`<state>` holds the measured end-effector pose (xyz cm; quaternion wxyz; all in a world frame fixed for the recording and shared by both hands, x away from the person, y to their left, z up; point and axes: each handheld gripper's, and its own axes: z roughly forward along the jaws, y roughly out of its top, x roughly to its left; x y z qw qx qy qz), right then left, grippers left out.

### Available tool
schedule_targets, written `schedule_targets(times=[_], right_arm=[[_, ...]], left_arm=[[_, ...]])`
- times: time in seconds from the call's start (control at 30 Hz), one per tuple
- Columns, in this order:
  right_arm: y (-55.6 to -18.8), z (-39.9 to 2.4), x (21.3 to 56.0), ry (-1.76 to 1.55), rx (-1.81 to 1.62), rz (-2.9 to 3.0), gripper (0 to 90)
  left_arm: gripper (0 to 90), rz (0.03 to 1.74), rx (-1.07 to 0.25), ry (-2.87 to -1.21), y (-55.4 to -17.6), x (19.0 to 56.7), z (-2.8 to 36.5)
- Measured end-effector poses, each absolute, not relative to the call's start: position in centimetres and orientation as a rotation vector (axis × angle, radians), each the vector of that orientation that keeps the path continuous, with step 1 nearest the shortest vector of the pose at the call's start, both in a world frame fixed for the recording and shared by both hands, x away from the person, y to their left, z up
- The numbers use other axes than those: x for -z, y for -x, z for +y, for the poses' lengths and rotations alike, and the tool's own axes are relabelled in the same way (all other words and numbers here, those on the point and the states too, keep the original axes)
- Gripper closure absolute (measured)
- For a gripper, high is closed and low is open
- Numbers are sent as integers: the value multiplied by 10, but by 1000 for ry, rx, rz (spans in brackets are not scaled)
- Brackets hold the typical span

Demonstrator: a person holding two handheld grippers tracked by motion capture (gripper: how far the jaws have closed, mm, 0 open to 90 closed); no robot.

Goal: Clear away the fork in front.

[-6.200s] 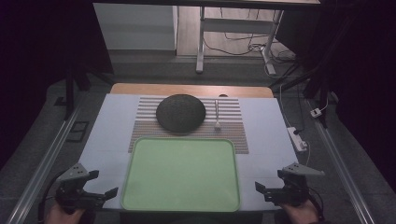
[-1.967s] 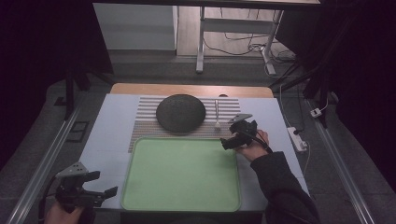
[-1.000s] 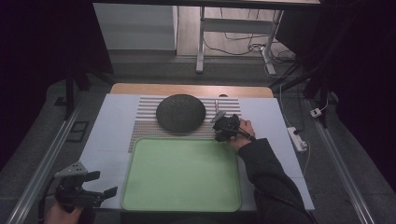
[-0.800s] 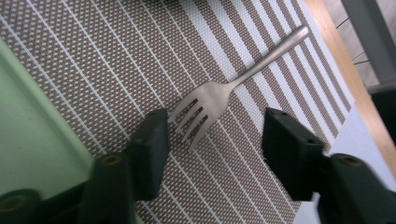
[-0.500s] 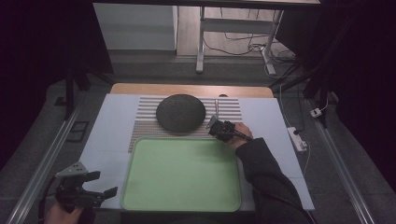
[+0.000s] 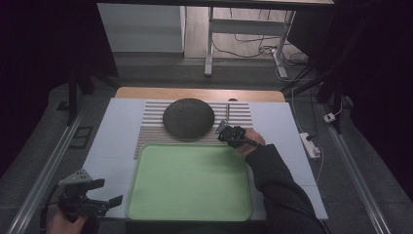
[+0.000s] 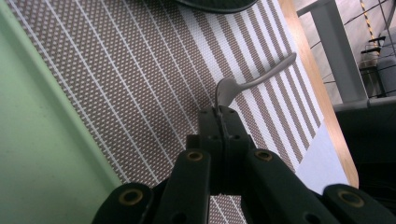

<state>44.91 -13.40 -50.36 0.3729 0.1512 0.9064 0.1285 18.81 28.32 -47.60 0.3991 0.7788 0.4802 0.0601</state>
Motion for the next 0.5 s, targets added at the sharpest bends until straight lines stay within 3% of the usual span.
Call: schedule_targets(times=[0.5], right_arm=[[-432,-151,472,-496,-536,2299,898]], left_arm=[[0,1193,-169,-1961,-185,474,282]])
